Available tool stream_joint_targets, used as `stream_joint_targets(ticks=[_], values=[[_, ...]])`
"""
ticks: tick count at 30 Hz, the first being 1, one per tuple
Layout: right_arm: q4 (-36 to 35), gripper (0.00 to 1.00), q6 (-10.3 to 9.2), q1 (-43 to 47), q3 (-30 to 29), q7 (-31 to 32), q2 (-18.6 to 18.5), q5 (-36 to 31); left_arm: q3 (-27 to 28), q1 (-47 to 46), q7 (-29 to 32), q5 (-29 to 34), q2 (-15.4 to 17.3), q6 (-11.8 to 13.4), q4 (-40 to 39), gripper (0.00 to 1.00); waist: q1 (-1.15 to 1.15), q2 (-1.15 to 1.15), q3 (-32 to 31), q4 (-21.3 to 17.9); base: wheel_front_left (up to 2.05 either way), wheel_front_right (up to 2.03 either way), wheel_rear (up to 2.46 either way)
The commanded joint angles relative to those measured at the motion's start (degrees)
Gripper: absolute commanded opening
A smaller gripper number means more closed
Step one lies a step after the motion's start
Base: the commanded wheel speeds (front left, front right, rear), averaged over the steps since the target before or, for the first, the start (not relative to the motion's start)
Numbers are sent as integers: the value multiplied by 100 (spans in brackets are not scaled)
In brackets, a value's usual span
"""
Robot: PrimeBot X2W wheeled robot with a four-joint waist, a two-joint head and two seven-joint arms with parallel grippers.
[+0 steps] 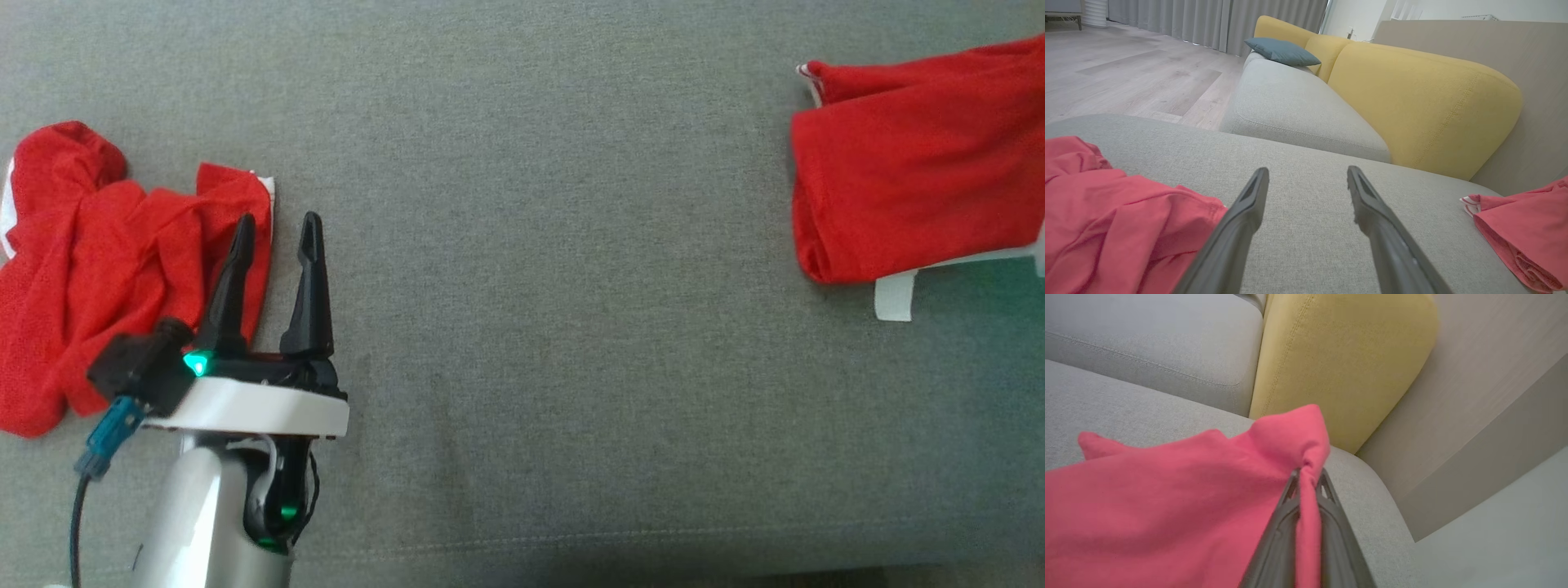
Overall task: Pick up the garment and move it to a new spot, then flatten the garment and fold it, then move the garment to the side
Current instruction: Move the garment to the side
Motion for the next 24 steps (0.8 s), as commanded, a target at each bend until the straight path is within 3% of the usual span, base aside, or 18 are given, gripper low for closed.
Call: stream_joint_targets(ticks=[1,15,16,18,19,24], values=[[-256,0,19,-34,9,9,-97,-52,184,-213,-29,-6,69,-21,-201,100,0,0,7,9,0,0,0],[-683,0,19,199,77,77,1,82,243,-206,-29,97,68,-61,-176,100,0,0,28,-88,0,0,0],[-699,11,19,210,83,70,11,109,236,-204,-29,99,68,-64,-170,100,0,0,18,-94,0,0,0],[-718,67,19,237,106,69,23,164,224,-195,-29,100,68,-67,-157,100,0,0,-8,-103,0,0,0],[-728,100,19,250,125,68,27,184,218,-190,-29,97,68,-67,-152,100,0,0,-20,-105,0,0,0],[-796,100,19,312,138,44,59,268,186,-154,-29,62,68,-60,-113,100,0,0,-129,-85,0,0,0]])
